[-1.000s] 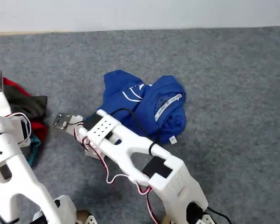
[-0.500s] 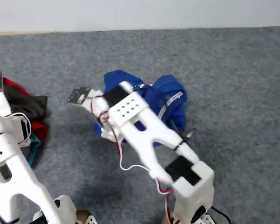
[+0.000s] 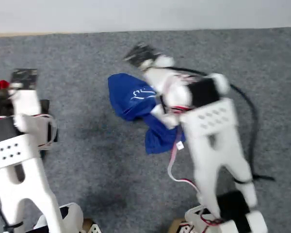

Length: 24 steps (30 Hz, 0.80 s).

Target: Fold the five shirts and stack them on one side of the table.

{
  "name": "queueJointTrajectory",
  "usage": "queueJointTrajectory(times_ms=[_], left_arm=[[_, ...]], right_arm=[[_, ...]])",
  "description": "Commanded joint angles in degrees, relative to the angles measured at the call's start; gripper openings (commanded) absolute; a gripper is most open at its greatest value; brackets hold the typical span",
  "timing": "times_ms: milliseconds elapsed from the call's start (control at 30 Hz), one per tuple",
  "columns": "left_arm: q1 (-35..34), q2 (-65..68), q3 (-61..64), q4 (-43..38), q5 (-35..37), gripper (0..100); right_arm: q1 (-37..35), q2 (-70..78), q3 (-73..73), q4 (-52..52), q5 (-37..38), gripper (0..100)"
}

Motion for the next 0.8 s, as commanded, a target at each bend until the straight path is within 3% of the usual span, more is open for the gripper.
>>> queueJointTrajectory(times_ms=[0, 367, 533, 767], left_arm=[[6.9, -0.2, -2.0, 0.4, -0.1, 13], [19.9, 1.5, -1.8, -4.7, -0.3, 13], [24.3, 10.8, -2.2, -7.9, -0.5, 13], [30.4, 24.9, -3.0, -16.0, -2.0, 22]], right_arm=[[9.1, -5.8, -2.3, 2.4, 4.0, 1.0], [32.0, -6.0, -2.3, 2.4, 11.3, 1.0], [35.3, -6.0, -2.3, 2.4, 11.3, 1.0], [36.4, -6.4, 4.5, 2.3, 10.9, 1.0]])
